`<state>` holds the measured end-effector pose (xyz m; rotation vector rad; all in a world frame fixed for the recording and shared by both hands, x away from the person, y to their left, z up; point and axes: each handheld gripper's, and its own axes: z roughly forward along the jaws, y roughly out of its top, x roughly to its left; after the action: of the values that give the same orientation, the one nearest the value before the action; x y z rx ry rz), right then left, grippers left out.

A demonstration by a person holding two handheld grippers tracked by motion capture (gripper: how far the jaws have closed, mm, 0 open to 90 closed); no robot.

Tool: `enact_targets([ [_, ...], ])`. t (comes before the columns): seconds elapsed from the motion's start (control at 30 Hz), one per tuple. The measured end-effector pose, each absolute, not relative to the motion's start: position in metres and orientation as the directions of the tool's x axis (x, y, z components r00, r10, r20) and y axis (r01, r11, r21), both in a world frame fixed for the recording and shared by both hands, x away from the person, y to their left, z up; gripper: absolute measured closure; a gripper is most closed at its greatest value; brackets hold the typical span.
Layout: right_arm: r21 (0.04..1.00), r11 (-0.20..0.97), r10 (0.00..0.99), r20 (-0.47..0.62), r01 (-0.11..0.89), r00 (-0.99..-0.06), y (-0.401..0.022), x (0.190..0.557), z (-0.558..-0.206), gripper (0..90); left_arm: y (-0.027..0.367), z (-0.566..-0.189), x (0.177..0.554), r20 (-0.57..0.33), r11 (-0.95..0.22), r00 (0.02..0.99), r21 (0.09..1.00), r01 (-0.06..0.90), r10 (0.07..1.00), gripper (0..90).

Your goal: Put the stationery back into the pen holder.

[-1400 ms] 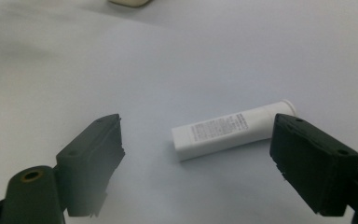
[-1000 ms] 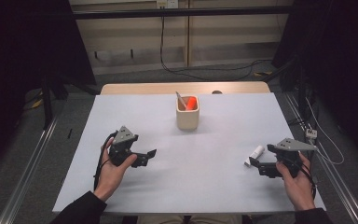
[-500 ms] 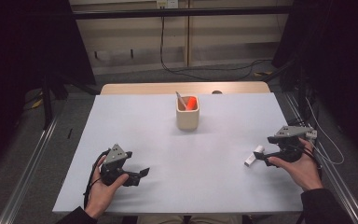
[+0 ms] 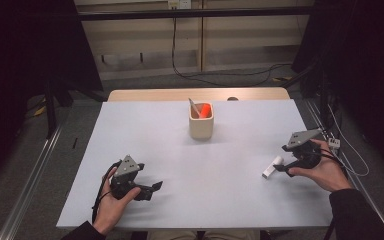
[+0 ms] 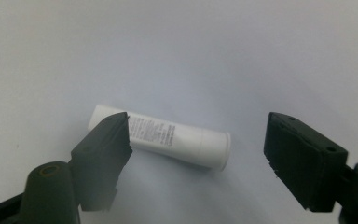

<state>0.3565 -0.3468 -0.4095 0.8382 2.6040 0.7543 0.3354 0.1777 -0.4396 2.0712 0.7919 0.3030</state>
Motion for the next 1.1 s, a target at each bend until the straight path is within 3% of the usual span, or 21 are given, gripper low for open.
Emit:
enact_targets([
  [0.17, 0.465, 0.805, 0.484, -0.153, 0.370, -0.861, -0.337, 0.362, -0.409, 24.8, 0.176, -0.440, 0.336, -0.070, -0.421, 0.771, 0.805, 0.418, 0.633, 8.3],
  [0.6, 0.325, 0.916, 0.288, -0.129, 0.234, -0.949, -0.320, 0.383, -0.409, 30.6, 0.172, -0.442, 0.335, -0.069, -0.436, 0.783, 0.799, 0.414, 0.618, 8.5],
  [0.97, 0.269, 0.940, 0.249, -0.125, 0.209, -0.960, -0.320, 0.385, -0.417, 32.9, 0.172, -0.442, 0.336, -0.067, -0.441, 0.784, 0.795, 0.415, 0.618, 8.6],
  [1.1, 0.244, 0.951, 0.223, -0.120, 0.189, -0.967, -0.320, 0.387, -0.420, 42.4, 0.172, -0.443, 0.336, -0.073, -0.437, 0.784, 0.797, 0.418, 0.617, 8.7],
])
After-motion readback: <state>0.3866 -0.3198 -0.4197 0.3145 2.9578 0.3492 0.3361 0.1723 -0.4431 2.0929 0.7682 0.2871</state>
